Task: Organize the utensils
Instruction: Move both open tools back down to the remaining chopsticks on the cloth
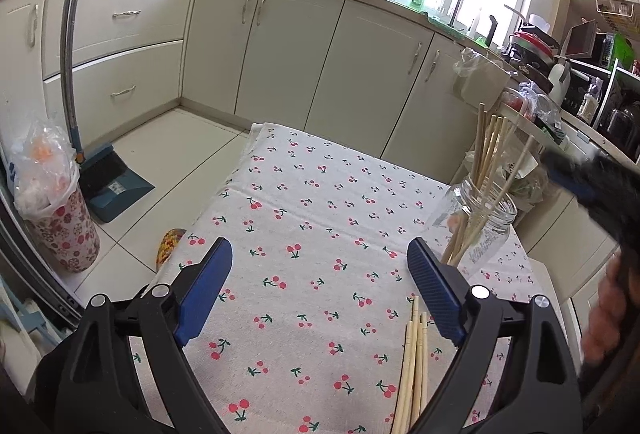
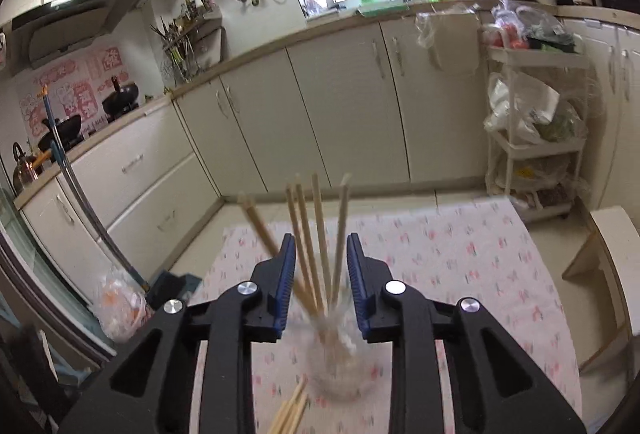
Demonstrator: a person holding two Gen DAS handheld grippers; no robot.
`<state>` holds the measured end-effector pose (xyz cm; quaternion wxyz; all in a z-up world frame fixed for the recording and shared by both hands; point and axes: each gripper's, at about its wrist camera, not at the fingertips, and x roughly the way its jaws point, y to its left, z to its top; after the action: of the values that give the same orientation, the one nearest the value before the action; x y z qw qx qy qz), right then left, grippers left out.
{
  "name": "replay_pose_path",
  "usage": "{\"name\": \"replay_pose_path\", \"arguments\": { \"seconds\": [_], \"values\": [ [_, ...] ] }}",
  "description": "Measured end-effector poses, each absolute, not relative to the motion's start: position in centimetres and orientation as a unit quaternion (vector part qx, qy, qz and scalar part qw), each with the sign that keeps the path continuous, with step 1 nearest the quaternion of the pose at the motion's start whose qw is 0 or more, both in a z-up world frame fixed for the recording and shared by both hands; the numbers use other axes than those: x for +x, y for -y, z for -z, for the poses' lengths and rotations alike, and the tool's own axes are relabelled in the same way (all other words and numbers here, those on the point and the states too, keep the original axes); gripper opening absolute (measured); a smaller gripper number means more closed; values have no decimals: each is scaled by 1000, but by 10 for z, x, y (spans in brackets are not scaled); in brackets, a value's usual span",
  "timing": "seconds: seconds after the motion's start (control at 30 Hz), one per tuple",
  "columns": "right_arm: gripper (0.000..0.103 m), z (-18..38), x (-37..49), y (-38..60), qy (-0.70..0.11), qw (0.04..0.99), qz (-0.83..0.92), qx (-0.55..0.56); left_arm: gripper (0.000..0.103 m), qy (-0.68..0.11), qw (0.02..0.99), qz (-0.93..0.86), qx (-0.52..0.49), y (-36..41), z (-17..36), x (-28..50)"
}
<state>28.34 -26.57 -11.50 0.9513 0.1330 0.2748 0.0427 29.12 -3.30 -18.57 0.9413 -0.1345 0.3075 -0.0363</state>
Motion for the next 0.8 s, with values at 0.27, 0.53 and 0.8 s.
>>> {"name": "replay_pose_path", "arguments": {
  "seconds": [0.27, 0.53, 0.8],
  "values": [
    [22, 212, 238, 212, -422, 898, -72, 105, 86, -323, 937, 35, -124, 31, 182, 281],
    [21, 233, 243, 202, -454, 887, -59, 69, 87, -331, 936, 38, -112, 27, 181, 272],
    [21, 235, 244, 196, -452, 887, -64, 65, 87, -348, 931, 47, -96, 40, 189, 272]
  ]
}}
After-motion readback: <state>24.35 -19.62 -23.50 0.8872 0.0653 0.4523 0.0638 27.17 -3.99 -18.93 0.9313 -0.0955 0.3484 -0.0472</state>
